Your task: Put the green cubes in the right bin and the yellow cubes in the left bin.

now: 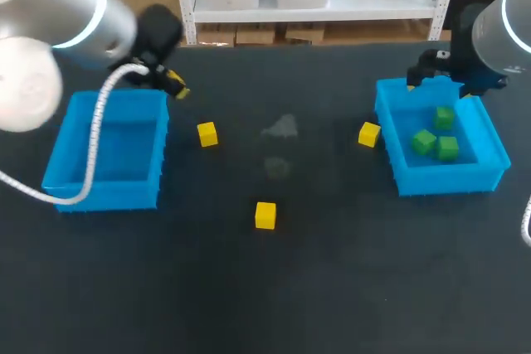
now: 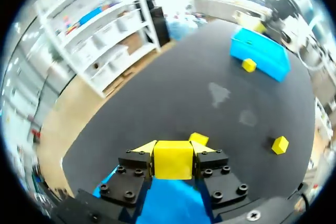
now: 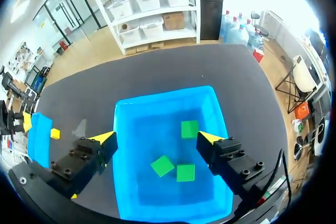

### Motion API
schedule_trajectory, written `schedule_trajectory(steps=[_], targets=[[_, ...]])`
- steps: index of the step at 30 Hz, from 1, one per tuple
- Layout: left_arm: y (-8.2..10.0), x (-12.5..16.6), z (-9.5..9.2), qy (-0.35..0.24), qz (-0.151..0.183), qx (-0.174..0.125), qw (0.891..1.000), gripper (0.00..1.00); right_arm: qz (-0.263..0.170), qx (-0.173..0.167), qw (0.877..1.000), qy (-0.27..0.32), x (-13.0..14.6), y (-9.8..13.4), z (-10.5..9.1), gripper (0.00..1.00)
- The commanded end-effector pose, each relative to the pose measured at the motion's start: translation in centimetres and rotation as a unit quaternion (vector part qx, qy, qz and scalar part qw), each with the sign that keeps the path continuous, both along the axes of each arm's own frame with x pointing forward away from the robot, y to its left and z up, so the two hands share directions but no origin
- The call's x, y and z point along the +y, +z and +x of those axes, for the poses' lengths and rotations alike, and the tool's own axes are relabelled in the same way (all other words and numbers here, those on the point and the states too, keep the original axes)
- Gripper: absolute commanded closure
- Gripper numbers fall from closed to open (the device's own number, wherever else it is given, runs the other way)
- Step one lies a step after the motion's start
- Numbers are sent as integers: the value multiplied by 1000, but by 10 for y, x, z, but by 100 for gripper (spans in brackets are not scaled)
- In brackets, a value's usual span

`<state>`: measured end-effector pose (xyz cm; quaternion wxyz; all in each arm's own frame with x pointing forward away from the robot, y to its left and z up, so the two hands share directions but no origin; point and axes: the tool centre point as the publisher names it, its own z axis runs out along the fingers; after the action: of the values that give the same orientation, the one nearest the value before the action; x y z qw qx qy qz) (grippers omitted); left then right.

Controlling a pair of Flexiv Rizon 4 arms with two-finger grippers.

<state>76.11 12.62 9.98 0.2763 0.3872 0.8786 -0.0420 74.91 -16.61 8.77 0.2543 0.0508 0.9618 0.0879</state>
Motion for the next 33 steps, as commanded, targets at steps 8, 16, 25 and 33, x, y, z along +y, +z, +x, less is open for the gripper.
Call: schedule_trajectory(steps=[8,16,25,33], targets=[[-5,92,-35,225,-60,-8,972,100,-1,-3,1000,-1,0,0,-1,0],[-15,105,-41,215,-40,11,976,60,-1,-3,1000,-1,0,0,-1,0],[-13,98,-33,162,-10,19,987,0,-1,-3,1000,-1,0,0,-1,0],[0,68,-23,44,30,25,998,0,-1,-3,1000,-1,0,0,-1,0]])
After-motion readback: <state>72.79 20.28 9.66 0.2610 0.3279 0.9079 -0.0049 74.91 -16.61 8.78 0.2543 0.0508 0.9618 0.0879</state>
